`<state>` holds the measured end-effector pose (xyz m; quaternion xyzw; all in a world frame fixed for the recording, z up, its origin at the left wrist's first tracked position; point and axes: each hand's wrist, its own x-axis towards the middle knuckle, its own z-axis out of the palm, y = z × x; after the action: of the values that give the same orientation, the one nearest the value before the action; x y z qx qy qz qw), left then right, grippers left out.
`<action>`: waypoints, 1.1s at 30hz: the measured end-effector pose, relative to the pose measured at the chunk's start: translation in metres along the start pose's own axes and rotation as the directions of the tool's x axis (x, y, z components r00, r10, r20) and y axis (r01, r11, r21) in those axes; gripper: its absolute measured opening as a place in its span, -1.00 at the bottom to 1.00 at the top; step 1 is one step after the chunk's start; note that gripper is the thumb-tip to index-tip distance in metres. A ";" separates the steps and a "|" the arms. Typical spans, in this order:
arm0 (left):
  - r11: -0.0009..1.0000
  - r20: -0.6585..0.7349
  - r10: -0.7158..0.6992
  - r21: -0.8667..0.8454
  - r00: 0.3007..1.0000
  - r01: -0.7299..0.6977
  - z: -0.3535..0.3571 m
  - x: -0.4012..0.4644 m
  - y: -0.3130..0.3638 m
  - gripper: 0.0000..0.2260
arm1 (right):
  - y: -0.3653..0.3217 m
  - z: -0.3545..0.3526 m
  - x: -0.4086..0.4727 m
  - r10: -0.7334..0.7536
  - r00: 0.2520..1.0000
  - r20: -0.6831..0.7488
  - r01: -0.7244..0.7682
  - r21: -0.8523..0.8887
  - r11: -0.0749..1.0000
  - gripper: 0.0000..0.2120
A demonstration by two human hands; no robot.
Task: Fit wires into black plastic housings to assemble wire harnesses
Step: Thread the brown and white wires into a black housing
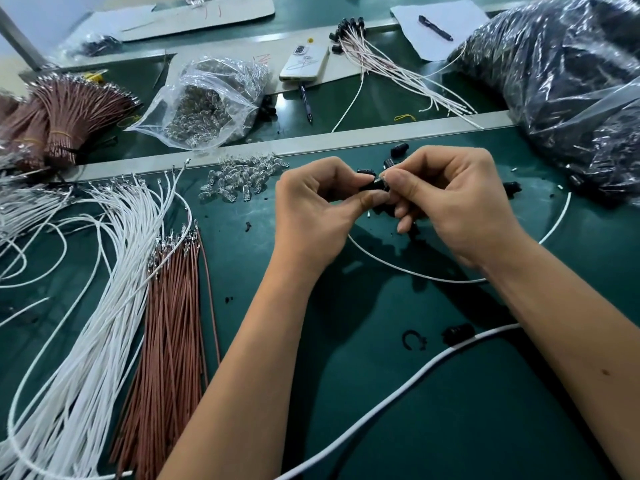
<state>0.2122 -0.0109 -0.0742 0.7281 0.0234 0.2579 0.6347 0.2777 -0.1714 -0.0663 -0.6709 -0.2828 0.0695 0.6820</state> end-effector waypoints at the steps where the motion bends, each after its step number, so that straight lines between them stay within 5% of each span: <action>1: 1.000 -0.006 -0.003 -0.017 1.000 0.003 0.001 -0.001 0.000 -0.79 | -0.001 0.000 0.000 -0.002 1.000 0.004 0.002 0.005 1.000 -0.91; 21: 0.931 -0.013 -0.165 -0.333 0.986 0.152 0.007 -0.002 0.006 -0.81 | -0.009 0.000 -0.003 -0.129 0.988 0.084 0.129 0.014 0.992 -0.73; 33: 0.921 0.002 -0.153 -0.362 0.988 0.143 0.010 -0.003 0.007 -0.78 | -0.009 0.002 -0.003 -0.191 0.982 0.012 0.191 -0.009 0.982 -0.82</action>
<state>0.2119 -0.0226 -0.0688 0.5920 0.0389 0.2188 0.7747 0.2714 -0.1723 -0.0584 -0.6439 -0.3499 0.0060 0.6804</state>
